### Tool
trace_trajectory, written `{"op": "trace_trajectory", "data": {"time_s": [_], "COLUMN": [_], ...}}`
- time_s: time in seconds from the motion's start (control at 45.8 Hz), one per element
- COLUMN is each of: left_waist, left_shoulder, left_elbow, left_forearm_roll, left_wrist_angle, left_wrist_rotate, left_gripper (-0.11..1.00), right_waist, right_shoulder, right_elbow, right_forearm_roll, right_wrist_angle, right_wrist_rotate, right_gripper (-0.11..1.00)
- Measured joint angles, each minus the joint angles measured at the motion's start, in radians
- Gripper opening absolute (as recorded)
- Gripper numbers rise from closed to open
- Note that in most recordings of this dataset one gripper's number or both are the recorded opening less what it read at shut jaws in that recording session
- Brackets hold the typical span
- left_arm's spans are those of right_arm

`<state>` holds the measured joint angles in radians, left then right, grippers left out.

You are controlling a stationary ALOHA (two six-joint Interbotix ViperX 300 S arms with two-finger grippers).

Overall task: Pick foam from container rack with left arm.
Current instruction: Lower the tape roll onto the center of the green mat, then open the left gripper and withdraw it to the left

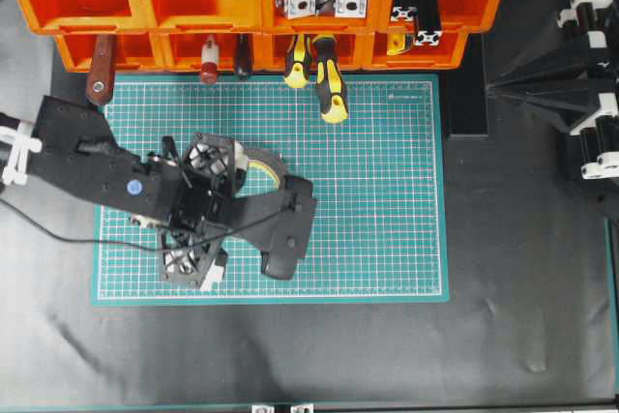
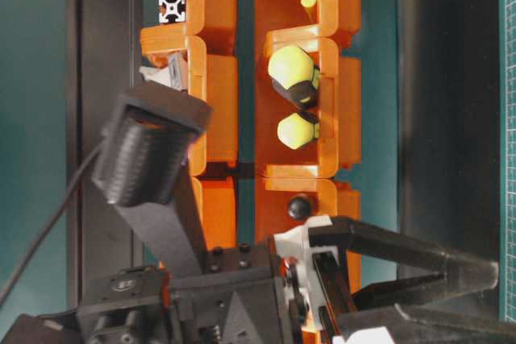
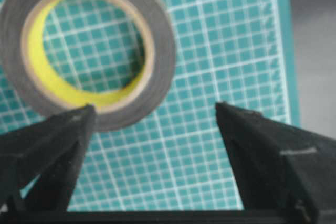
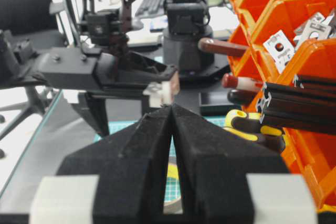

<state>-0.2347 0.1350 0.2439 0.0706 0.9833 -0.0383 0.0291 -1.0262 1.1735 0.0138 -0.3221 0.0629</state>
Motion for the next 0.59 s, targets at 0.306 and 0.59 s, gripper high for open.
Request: {"op": "trace_trajectory", "data": {"time_s": [0.306, 0.59], "left_waist": [0.009, -0.020], "left_shoulder": [-0.011, -0.138], "left_elbow": [0.011, 0.048], "left_forearm_roll": [0.000, 0.000], "left_wrist_angle": [0.018, -0.089], "left_wrist_rotate": [-0.008, -0.040], "left_gripper": [0.91, 0.91], "right_waist": [0.000, 0.003], "right_shoulder": [0.000, 0.000], "right_elbow": [0.000, 0.000], "right_forearm_roll": [0.000, 0.000], "right_wrist_angle": [0.000, 0.000], "right_wrist_rotate": [0.000, 0.000], "right_gripper": [0.00, 0.00]}}
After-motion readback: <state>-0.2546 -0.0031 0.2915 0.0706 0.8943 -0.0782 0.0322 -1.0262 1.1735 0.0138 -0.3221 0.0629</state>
